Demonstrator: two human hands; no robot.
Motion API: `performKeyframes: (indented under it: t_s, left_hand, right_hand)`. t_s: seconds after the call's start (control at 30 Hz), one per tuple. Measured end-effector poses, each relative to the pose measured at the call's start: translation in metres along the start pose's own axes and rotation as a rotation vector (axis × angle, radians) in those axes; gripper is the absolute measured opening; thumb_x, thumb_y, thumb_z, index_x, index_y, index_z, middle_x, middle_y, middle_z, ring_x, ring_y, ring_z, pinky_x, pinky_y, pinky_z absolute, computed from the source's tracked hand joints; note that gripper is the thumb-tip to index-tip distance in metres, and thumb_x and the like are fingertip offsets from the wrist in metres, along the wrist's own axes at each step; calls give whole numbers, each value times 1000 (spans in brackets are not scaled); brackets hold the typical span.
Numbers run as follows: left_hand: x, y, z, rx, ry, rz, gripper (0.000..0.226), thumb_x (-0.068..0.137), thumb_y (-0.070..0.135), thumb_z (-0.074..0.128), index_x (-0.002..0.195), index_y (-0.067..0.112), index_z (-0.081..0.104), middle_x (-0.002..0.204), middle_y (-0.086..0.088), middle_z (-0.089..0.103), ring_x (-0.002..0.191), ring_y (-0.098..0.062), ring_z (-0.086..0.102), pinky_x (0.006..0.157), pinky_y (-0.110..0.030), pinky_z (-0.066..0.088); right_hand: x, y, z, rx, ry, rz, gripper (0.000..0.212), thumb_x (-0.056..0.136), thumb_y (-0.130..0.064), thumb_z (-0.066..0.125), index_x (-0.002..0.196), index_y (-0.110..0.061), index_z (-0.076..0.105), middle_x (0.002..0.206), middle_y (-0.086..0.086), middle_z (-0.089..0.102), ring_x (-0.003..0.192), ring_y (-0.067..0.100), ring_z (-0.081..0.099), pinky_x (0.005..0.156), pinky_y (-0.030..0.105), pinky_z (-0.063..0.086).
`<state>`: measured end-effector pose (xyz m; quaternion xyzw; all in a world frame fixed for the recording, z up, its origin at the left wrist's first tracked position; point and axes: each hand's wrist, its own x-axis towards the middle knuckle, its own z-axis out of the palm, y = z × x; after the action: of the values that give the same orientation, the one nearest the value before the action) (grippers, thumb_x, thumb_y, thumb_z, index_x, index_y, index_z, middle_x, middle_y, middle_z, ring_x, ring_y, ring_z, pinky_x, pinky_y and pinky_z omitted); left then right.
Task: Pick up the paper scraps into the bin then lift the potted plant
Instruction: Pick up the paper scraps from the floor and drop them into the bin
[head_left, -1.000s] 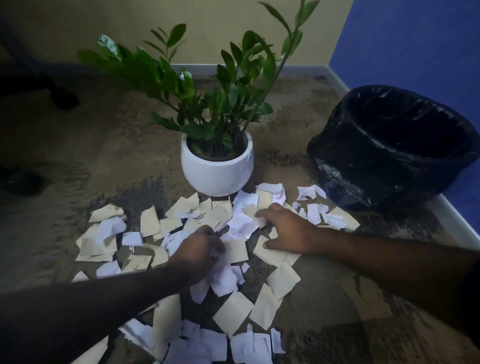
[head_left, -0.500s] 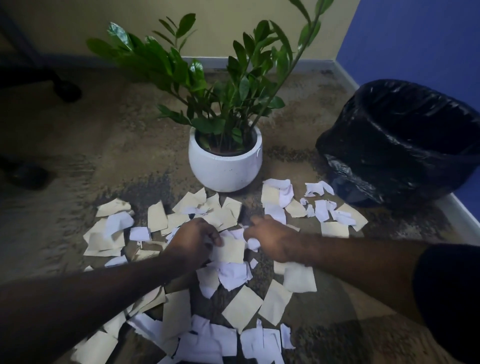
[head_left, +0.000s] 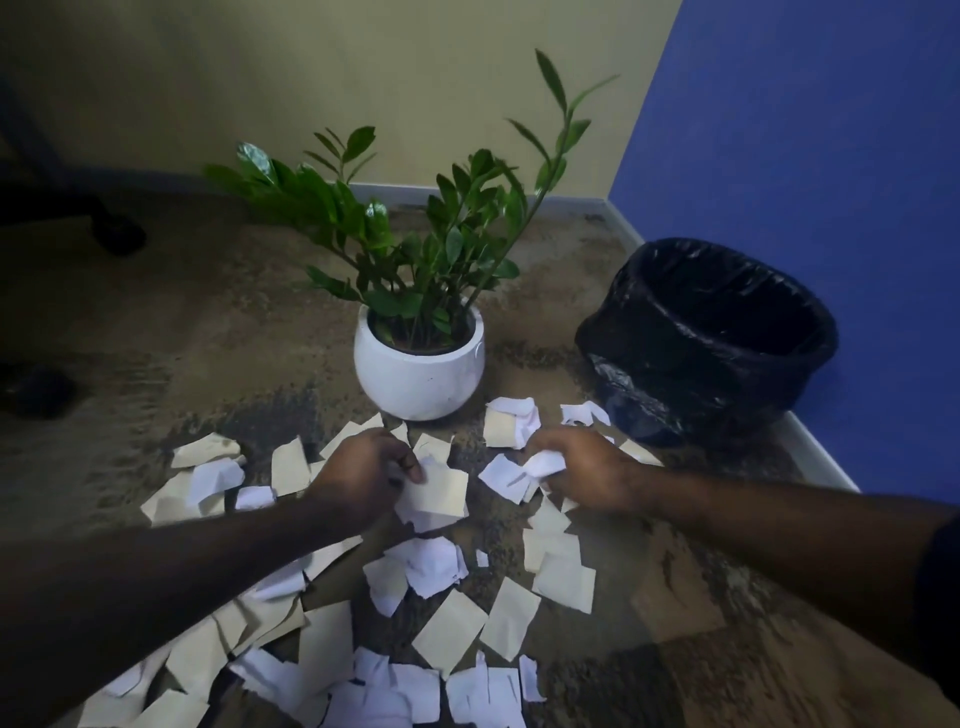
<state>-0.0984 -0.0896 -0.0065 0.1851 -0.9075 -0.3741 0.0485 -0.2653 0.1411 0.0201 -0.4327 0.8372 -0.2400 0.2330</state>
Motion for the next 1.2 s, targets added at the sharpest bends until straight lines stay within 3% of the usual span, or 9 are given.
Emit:
performKeyframes:
  t_s: [0.13,0.27,0.43,0.53,0.67,0.87,0.97,1.13,1.2]
  left_hand:
    - [-7,8,-17,-5,16,8,40,76,-13,60,66,23,71,83,7,63,57,-1,56,51,-5,38]
    - [-15,14,-33,3,36,-2,37,78,-12,62,68,22,73,87,5,63,56,-4,59,44,-11,43]
    - [-20,28,-44,-7,84,1,28,81,-10,60,77,13,76,95,-2,67,73,-26,69,62,-41,58]
    - [-17,35,-44,-10,99,2,29,81,-9,62,76,15,76,97,-1,65,68,-20,67,52,-30,56]
    - [-11,45,-39,-77,155,-4,35,76,-7,64,71,26,75,89,2,69,64,-9,65,47,-9,45]
    - [5,86,-41,-424,223,-108,27,80,-11,66,73,13,74,63,-14,72,48,-19,64,42,-28,52]
    - [14,115,-40,-496,272,-105,20,79,-8,70,81,11,75,63,-4,69,30,-1,48,30,-13,35]
    - [30,146,-29,-566,258,-75,24,76,-4,75,83,19,75,88,3,72,64,-11,67,49,-18,50]
    - [36,154,-22,-571,266,-59,24,76,-4,76,83,19,75,90,6,71,63,-4,67,53,-17,52]
  right_hand:
    - [-18,-8,-24,13,87,11,17,79,-3,68,69,-16,63,75,3,66,73,15,63,72,33,48]
    - [-32,-11,-48,59,177,119,22,75,-1,72,85,-19,65,82,2,69,69,10,64,62,28,52]
    - [-43,-15,-78,35,314,135,22,75,-6,74,92,-19,67,89,6,69,72,10,63,62,23,51]
    - [-52,-18,-94,51,358,116,20,76,-6,74,87,-20,67,85,0,68,66,-1,62,54,8,46]
    - [-59,-13,-122,44,434,106,23,76,-7,76,93,-21,66,91,-2,68,79,7,64,63,16,50]
    - [-48,5,-181,78,796,131,28,76,-12,78,99,-22,65,92,-3,62,77,9,55,57,0,36]
    - [-40,21,-200,139,917,187,28,78,-11,75,103,-18,64,100,2,60,84,16,56,69,17,41]
    - [-31,54,-209,232,947,229,41,72,-4,75,109,-20,69,107,4,66,96,19,62,82,24,48]
    - [-29,67,-213,211,911,228,58,69,-5,78,122,-22,65,120,2,66,107,16,61,90,22,46]
